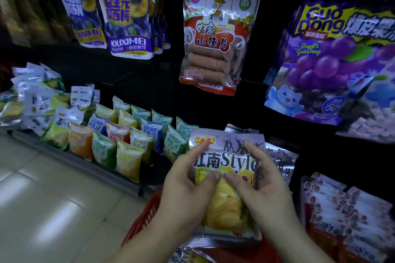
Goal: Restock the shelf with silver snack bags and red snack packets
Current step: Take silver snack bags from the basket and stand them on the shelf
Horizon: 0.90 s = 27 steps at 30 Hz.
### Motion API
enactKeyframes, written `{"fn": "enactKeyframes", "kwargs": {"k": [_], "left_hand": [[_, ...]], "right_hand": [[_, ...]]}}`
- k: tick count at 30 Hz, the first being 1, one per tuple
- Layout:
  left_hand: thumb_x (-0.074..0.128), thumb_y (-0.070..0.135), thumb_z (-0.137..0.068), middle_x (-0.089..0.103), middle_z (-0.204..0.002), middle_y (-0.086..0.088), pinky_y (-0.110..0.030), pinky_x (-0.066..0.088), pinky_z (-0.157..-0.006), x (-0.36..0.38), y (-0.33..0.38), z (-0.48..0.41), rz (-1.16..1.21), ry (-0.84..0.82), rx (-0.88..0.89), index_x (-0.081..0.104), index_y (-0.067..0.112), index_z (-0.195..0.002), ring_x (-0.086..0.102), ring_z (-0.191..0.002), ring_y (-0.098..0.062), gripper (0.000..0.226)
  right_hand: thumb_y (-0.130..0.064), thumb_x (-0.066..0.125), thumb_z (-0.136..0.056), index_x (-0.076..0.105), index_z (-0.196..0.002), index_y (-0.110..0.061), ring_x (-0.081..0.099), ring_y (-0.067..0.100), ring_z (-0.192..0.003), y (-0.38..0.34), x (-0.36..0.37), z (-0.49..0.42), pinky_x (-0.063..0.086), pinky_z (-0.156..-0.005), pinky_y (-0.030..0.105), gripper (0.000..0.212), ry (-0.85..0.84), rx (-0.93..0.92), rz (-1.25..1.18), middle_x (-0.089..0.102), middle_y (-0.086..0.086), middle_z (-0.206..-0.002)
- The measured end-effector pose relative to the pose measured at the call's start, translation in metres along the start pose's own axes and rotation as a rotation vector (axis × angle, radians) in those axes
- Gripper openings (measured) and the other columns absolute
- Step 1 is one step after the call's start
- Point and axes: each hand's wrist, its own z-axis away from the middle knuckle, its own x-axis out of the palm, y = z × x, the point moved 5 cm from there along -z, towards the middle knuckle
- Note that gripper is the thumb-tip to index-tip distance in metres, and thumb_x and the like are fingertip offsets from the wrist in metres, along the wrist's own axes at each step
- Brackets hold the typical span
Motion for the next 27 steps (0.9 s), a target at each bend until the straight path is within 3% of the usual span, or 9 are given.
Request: {"fn": "enactKeyframes", "kwargs": {"k": [2, 3, 4, 8, 10, 15, 17, 21, 27], "left_hand": [[0.076, 0.015, -0.091, 0.034, -0.116, 0.020, -0.016, 0.044, -0.099, 0.001, -0.007, -0.002, 0.081, 0.016, -0.044, 0.064, 0.049, -0.127, 0.031, -0.116, -0.002, 0.051], [0.075, 0.015, -0.092, 0.070, -0.093, 0.007, -0.016, 0.054, -0.084, 0.000, -0.010, -0.004, 0.121, 0.009, -0.065, 0.066, 0.048, -0.127, 0.067, -0.092, -0.010, 0.050], [0.073, 0.015, -0.093, 0.048, -0.080, 0.027, -0.016, 0.044, -0.066, -0.001, -0.011, -0.006, 0.157, -0.011, -0.076, 0.067, 0.047, -0.127, 0.043, -0.072, 0.001, 0.047], [0.066, 0.014, -0.096, 0.068, -0.089, 0.017, -0.009, 0.049, -0.068, -0.004, -0.008, -0.011, 0.132, -0.029, -0.029, 0.074, 0.037, -0.120, 0.063, -0.074, 0.002, 0.034], [0.066, 0.016, -0.097, 0.067, -0.081, 0.014, -0.009, 0.046, -0.059, -0.001, -0.010, -0.009, 0.148, -0.025, -0.073, 0.068, 0.040, -0.127, 0.056, -0.059, 0.003, 0.039], [0.068, 0.019, -0.097, 0.069, -0.113, 0.014, -0.034, 0.052, -0.087, -0.010, -0.022, -0.011, 0.149, 0.052, -0.102, 0.053, 0.056, -0.137, 0.059, -0.093, -0.015, 0.057], [0.069, 0.019, -0.096, 0.065, -0.131, 0.013, -0.033, 0.054, -0.094, -0.011, -0.021, -0.010, 0.128, 0.070, -0.076, 0.043, 0.058, -0.144, 0.068, -0.110, -0.014, 0.068], [0.074, 0.024, -0.093, 0.064, -0.119, -0.001, -0.045, 0.058, -0.084, -0.011, -0.030, -0.013, 0.068, 0.052, -0.152, 0.027, 0.057, -0.152, 0.070, -0.097, -0.019, 0.083], [0.077, 0.022, -0.090, 0.069, -0.107, 0.002, -0.031, 0.060, -0.078, -0.013, -0.038, -0.015, 0.016, 0.120, -0.208, 0.050, 0.035, -0.141, 0.072, -0.086, -0.013, 0.060]], "right_hand": [[-0.022, 0.076, -0.087, 0.054, -0.134, -0.056, 0.045, -0.017, -0.128, -0.001, -0.002, 0.001, 0.044, -0.101, 0.007, 0.061, -0.019, -0.017, -0.066, 0.053, -0.034, -0.136], [-0.014, 0.073, -0.091, 0.055, -0.134, -0.054, 0.041, -0.009, -0.134, -0.001, -0.003, 0.002, 0.043, -0.109, 0.016, 0.062, -0.044, -0.020, -0.084, 0.054, -0.023, -0.137], [-0.009, 0.071, -0.093, 0.055, -0.133, -0.055, 0.038, -0.002, -0.133, -0.001, -0.006, 0.002, 0.043, -0.110, 0.026, 0.064, -0.062, -0.020, -0.083, 0.052, -0.012, -0.135], [-0.011, 0.074, -0.091, 0.061, -0.124, -0.060, 0.072, 0.019, -0.091, 0.004, -0.018, -0.004, 0.062, -0.083, 0.035, 0.060, -0.019, 0.002, -0.080, 0.060, 0.017, -0.119], [-0.017, 0.077, -0.086, 0.062, -0.122, -0.061, 0.069, 0.007, -0.076, 0.006, -0.021, -0.003, 0.060, -0.074, 0.027, 0.059, 0.018, -0.006, -0.114, 0.063, 0.000, -0.092], [-0.034, 0.078, -0.076, 0.033, -0.143, -0.068, 0.065, 0.035, -0.079, 0.020, -0.016, 0.001, 0.053, -0.062, 0.052, 0.089, -0.094, 0.064, -0.149, 0.052, -0.008, -0.109], [-0.029, 0.079, -0.077, 0.027, -0.147, -0.066, 0.061, 0.030, -0.077, 0.019, -0.016, 0.002, 0.047, -0.063, 0.044, 0.095, -0.105, 0.032, -0.118, 0.051, -0.013, -0.107], [-0.029, 0.078, -0.077, 0.031, -0.143, -0.061, 0.062, 0.012, -0.072, 0.013, -0.017, 0.002, 0.050, -0.081, 0.016, 0.087, -0.037, -0.026, -0.041, 0.055, -0.022, -0.095], [-0.030, 0.083, -0.078, 0.041, -0.140, -0.058, 0.064, 0.016, -0.080, 0.009, -0.021, 0.004, 0.057, -0.067, 0.035, 0.080, 0.024, -0.105, 0.084, 0.054, -0.019, -0.109]]}}
